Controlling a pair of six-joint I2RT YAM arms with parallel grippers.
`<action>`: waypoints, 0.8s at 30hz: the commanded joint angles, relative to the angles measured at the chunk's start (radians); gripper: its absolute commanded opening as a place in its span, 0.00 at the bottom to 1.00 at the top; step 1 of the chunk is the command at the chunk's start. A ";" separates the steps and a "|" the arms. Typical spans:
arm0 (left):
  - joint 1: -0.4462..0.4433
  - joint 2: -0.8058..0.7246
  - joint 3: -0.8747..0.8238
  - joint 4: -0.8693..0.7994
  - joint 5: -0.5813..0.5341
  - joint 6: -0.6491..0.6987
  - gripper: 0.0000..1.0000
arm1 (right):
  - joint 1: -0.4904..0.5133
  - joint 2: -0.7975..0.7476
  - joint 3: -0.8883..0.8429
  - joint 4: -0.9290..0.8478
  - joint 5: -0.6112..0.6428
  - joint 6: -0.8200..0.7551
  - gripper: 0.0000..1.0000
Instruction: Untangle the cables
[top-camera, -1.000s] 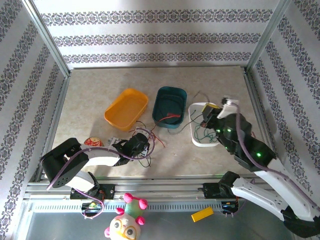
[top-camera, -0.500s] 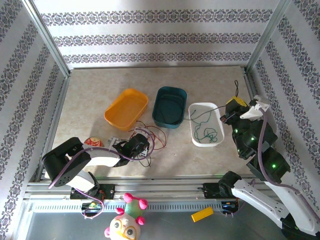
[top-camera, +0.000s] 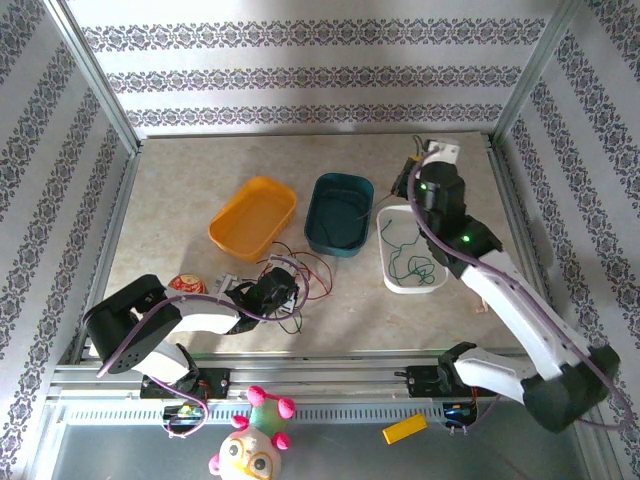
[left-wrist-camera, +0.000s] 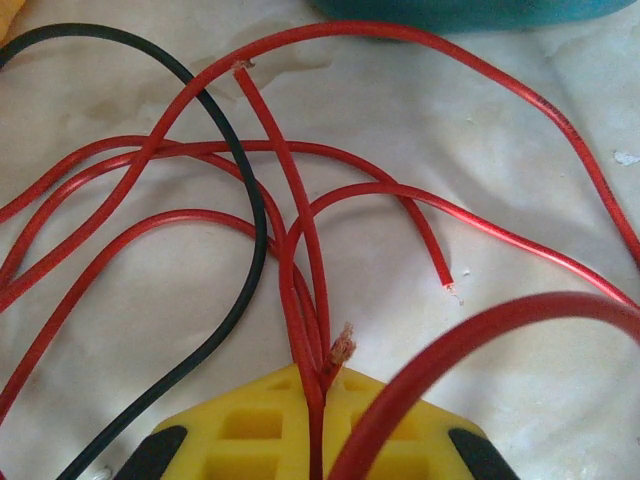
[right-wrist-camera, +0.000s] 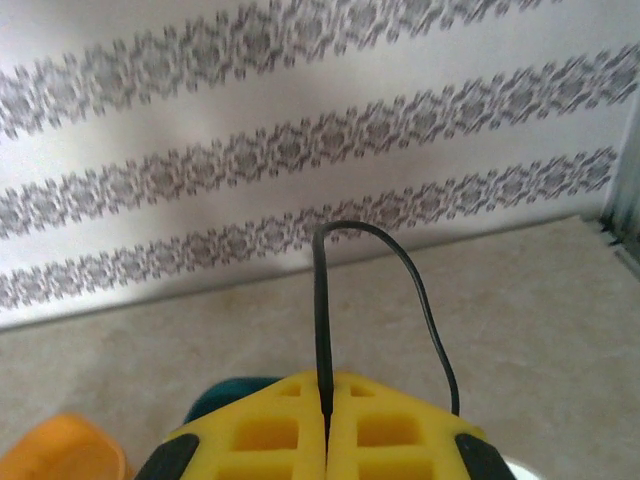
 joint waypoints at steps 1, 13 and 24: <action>0.004 -0.014 -0.025 -0.066 -0.030 -0.005 0.00 | -0.007 0.087 0.005 0.064 -0.159 -0.022 0.00; 0.001 -0.005 -0.016 -0.066 -0.021 0.002 0.00 | -0.029 0.457 0.006 0.058 -0.598 0.051 0.00; -0.007 -0.020 -0.019 -0.064 -0.040 -0.007 0.00 | 0.020 0.370 0.005 -0.039 -0.131 0.124 0.58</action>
